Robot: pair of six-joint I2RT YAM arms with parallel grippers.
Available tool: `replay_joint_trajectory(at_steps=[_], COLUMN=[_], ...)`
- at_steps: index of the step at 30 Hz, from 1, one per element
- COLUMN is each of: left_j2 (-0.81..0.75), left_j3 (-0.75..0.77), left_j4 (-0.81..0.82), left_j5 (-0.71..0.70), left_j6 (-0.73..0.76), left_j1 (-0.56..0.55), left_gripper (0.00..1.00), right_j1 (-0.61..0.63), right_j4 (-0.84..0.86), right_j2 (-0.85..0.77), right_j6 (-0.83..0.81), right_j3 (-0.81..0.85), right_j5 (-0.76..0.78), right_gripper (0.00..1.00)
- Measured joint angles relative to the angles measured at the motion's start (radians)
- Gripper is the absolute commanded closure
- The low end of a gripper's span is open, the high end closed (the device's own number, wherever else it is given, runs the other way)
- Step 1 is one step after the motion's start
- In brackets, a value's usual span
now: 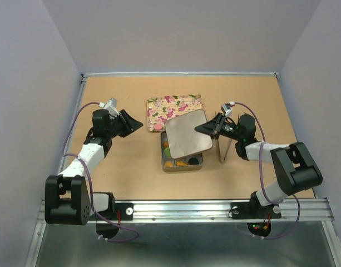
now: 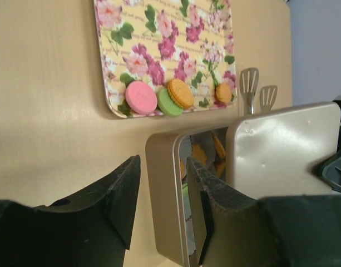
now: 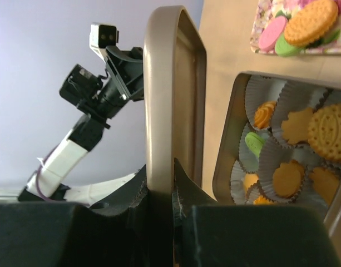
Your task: Pack the cookies
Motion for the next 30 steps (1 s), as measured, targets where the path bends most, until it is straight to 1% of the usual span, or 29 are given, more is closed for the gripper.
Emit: replay_joint_trajectory(at_steps=[3, 5, 10, 15, 18, 21, 27, 30], left_j2=[0.019, 0.034, 0.091, 0.126, 0.149, 0.166, 0.204, 0.212], left_j3=[-0.013, -0.018, -0.033, -0.042, -0.044, -0.056, -0.069, -0.074], left_j4=[0.014, 0.034, 0.077, 0.107, 0.12, 0.139, 0.162, 0.164], left_j5=[-0.015, -0.021, -0.042, -0.063, -0.073, -0.085, -0.096, -0.1], left_j6=[-0.002, -0.006, -0.023, -0.03, -0.032, -0.038, -0.048, -0.05], left_j1=[-0.045, -0.064, -0.111, -0.15, -0.175, -0.202, -0.235, -0.241], left_gripper=[0.53, 0.54, 0.55, 0.59, 0.64, 0.69, 0.71, 0.72], right_j1=[0.003, 0.006, 0.014, 0.014, 0.015, 0.016, 0.03, 0.034], right_j4=[0.145, 0.207, 0.299, 0.333, 0.341, 0.356, 0.359, 0.359], right_j2=[0.067, 0.09, 0.095, 0.095, 0.104, 0.148, 0.266, 0.284], right_j6=[0.1, 0.142, 0.205, 0.217, 0.207, 0.193, 0.184, 0.185], right_j3=[-0.059, -0.095, -0.166, -0.195, -0.201, -0.201, -0.198, -0.198], right_j5=[0.023, 0.04, 0.067, 0.082, 0.095, 0.102, 0.108, 0.108], right_gripper=[1.0, 1.0, 0.99, 1.0, 1.0, 1.0, 1.0, 0.99])
